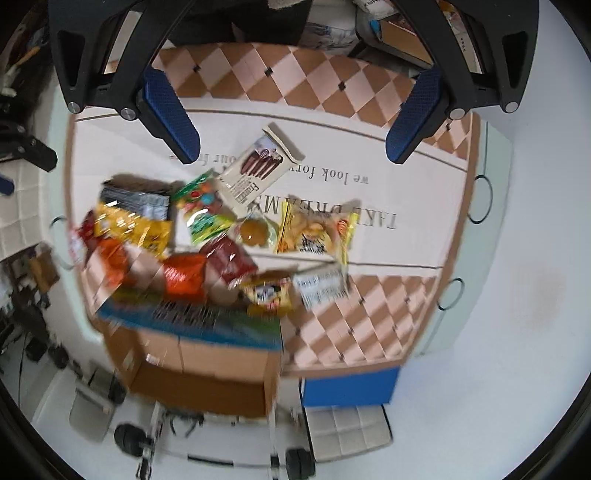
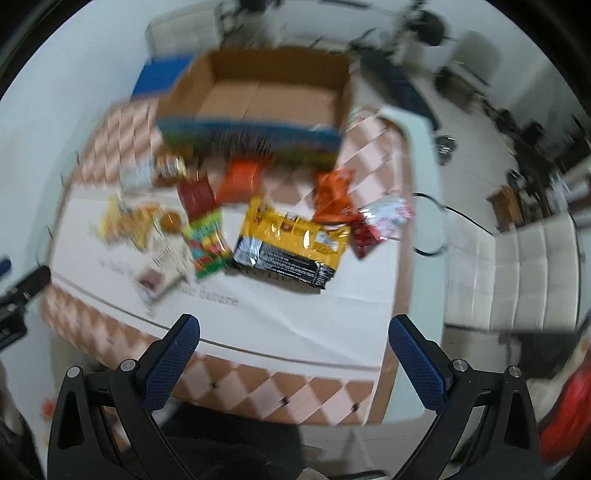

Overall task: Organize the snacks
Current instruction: 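Grasp the Franzzi cookie pack with the left tool while the right tool grasps the yellow-black bag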

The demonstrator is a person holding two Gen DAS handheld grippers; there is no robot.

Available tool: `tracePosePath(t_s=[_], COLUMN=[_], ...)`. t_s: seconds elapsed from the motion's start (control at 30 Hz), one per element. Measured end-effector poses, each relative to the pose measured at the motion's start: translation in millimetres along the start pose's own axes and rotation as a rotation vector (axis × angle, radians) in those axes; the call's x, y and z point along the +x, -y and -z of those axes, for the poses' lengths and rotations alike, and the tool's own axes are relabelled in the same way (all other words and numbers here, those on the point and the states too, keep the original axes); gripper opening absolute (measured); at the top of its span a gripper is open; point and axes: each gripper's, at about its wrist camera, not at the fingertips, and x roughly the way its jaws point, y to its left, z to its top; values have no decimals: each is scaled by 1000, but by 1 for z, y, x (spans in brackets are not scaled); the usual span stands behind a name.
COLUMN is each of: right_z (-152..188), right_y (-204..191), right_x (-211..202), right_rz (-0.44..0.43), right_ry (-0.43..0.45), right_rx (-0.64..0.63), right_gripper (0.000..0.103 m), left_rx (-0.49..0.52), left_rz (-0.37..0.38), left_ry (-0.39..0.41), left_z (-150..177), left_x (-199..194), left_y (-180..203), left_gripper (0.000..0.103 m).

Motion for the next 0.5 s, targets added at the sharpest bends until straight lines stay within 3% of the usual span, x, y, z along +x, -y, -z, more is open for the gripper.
tracePosePath(t_s=[0.13,0.27,0.4,0.5], right_z=[-29,-49,-61,-65], right_y=[-10,-29,-44,-51], right_x=[84,150,200,225], right_rz=[33,90,131,101], right_ry=[-100,-146,-179,-222], right_rx=[-158,-354,-553,-680], right_gripper=[103,103,103,103], left_rx=[47,34,4,-11], left_rz=[-14,-14,3,12], left_ry=[-74,-135,-167,-188], left_z=[2,6,10,14], left_x=[62,109,135,146], left_y=[16,30,43,52], left_gripper=[103,103,103,103])
